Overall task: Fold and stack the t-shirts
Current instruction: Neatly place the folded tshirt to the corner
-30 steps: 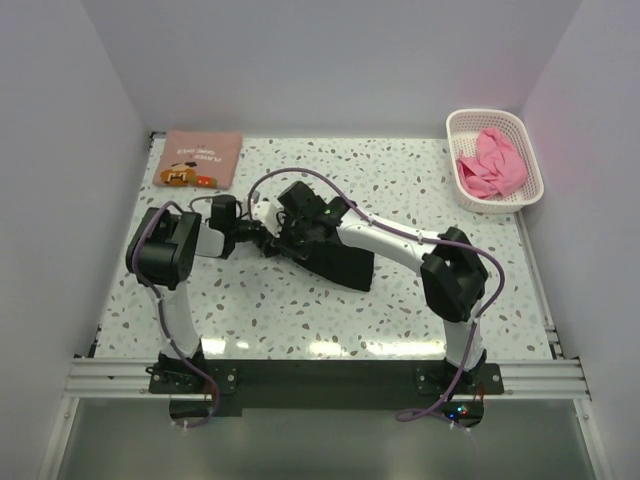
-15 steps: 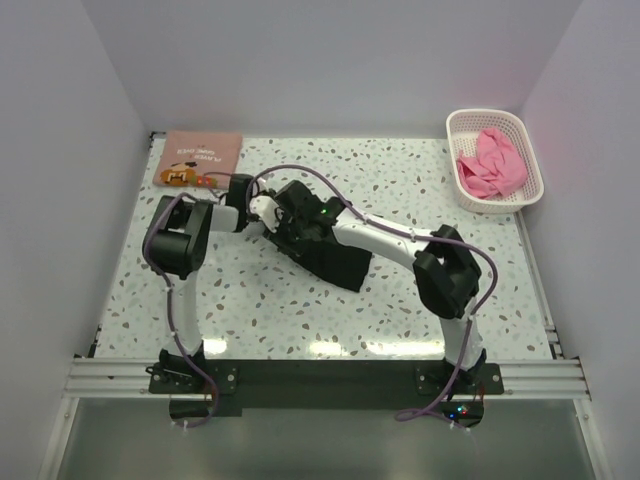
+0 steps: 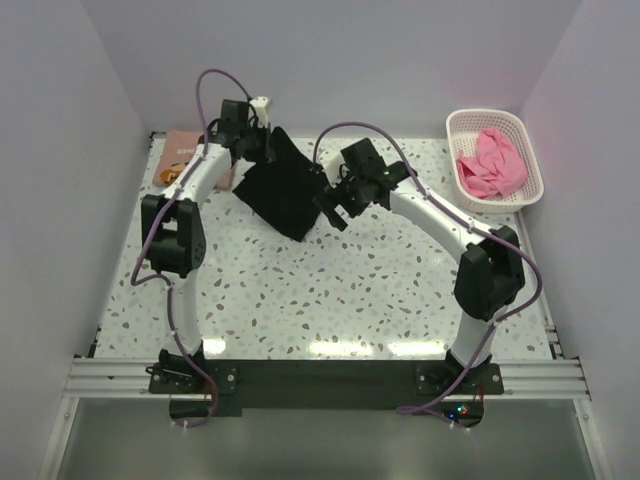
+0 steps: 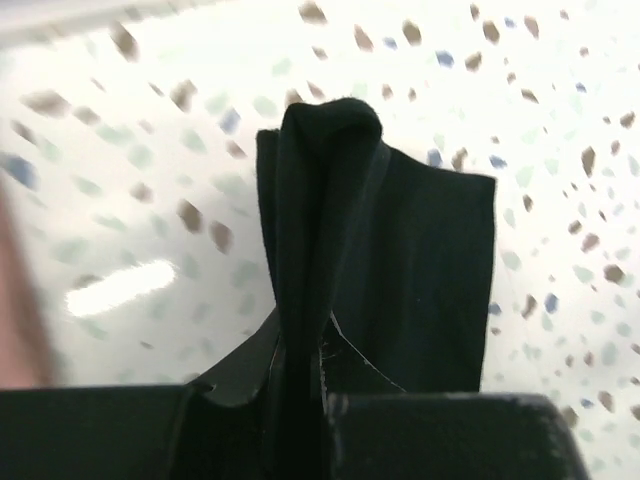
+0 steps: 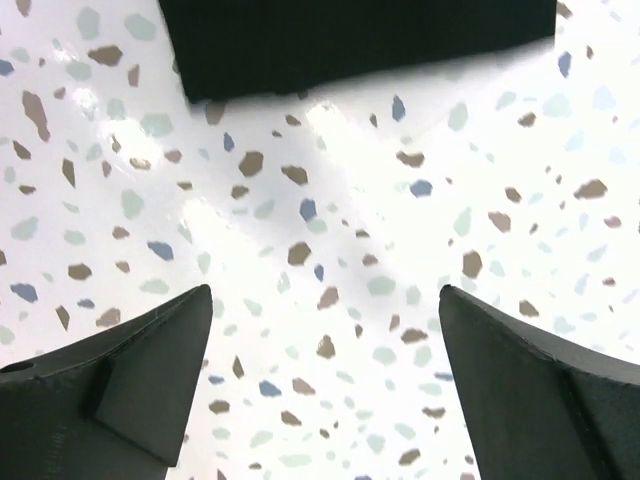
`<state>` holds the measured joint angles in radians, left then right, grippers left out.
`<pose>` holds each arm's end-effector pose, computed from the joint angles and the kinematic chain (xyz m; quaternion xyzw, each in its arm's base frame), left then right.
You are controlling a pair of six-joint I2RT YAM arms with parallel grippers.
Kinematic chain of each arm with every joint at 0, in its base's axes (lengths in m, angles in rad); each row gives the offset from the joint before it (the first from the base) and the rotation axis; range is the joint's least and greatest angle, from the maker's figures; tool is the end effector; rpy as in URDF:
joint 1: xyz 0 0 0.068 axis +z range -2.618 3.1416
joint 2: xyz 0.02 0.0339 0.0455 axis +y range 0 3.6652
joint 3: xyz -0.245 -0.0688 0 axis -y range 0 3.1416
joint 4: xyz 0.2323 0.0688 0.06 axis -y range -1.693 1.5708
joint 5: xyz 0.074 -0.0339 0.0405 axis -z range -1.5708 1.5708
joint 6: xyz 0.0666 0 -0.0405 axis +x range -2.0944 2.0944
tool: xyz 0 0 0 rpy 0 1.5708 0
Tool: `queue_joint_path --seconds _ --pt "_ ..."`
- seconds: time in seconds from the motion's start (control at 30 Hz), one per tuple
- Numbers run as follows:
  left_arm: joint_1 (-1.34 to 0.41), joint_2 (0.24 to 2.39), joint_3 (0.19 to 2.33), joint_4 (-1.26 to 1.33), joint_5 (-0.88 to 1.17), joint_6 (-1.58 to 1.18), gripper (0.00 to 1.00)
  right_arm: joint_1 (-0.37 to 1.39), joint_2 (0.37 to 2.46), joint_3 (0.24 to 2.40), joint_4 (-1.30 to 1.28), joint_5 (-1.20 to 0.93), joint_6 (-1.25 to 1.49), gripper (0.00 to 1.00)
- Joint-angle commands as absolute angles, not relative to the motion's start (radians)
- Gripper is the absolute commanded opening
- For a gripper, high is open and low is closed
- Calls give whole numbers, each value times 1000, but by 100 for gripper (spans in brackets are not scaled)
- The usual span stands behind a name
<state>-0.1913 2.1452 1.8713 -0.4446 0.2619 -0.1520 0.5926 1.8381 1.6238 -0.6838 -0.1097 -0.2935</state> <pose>0.4848 -0.1114 0.2231 0.0717 0.9015 -0.1872 0.3835 0.3375 0.2361 0.2494 -0.4204 0.8438 0.1003 0.3182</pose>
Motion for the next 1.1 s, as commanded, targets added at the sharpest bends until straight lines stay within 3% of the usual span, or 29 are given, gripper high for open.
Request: queue_joint_path --seconds 0.0,0.17,0.57,1.07 --pt "-137 2186 2060 -523 186 77 0 583 1761 1580 -733 -81 -324 99" --pt "-126 2258 2261 -560 83 193 0 574 1733 1562 -735 -68 -347 99" --pt "-115 2142 2134 -361 -46 376 0 571 1710 1554 -733 -38 -376 99" --pt "-78 2079 2103 -338 -40 370 0 571 1710 1555 -733 -23 -390 99"
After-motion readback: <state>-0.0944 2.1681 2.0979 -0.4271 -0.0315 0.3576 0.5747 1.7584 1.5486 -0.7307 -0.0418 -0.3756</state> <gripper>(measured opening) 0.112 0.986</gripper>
